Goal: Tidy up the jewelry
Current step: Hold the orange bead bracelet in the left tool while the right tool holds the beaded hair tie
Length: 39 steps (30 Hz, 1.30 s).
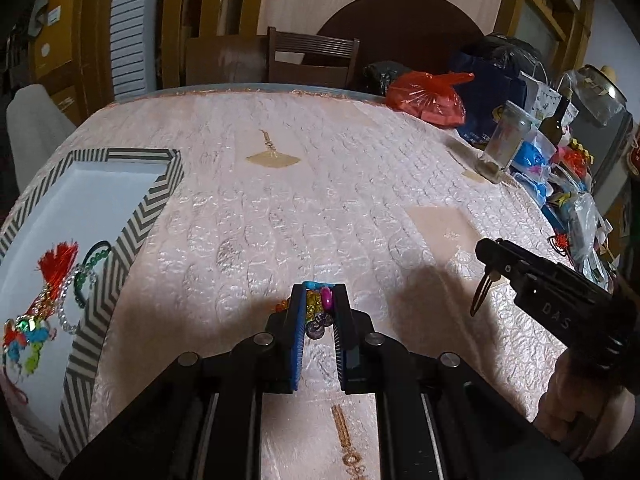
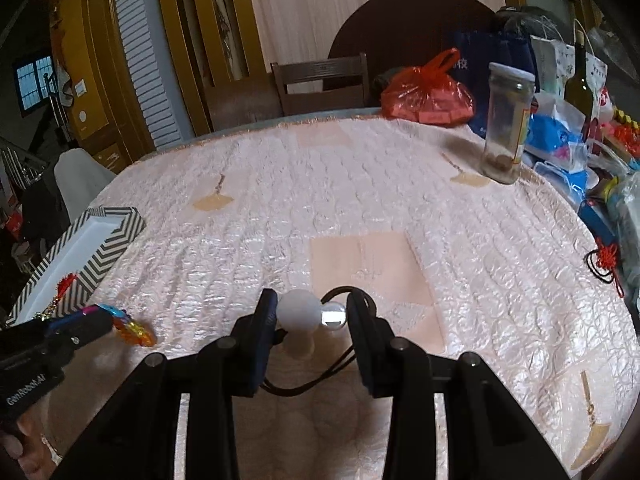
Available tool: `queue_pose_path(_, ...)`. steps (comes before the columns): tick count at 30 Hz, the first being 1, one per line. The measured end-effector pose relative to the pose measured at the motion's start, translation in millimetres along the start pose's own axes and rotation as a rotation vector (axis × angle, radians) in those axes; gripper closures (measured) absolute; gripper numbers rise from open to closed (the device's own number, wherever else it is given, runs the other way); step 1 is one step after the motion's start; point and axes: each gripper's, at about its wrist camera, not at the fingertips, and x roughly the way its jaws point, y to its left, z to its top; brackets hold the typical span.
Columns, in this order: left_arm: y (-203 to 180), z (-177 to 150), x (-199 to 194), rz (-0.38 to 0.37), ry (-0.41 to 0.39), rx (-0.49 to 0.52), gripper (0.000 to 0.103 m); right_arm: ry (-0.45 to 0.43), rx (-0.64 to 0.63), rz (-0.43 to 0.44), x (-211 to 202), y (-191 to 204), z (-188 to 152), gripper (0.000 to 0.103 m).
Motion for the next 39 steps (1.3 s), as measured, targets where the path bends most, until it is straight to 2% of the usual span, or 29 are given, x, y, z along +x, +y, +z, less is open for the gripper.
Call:
queue_pose_path(10, -6, 4, -5, 0.089, 0.024, -0.013, 0.058, -0.03, -0.038, -0.004, -16, 10, -4, 0.066)
queue_pose_path(16, -9, 2, -3, 0.09, 0.047, -0.02, 0.058, -0.028, -0.045, -0.001, -17, 12, -7, 0.066)
queue_pose_path(39, -11, 0, -7, 0.121, 0.037, -0.02, 0.058, -0.037, -0.05, -0.008, -20, 13, -9, 0.066)
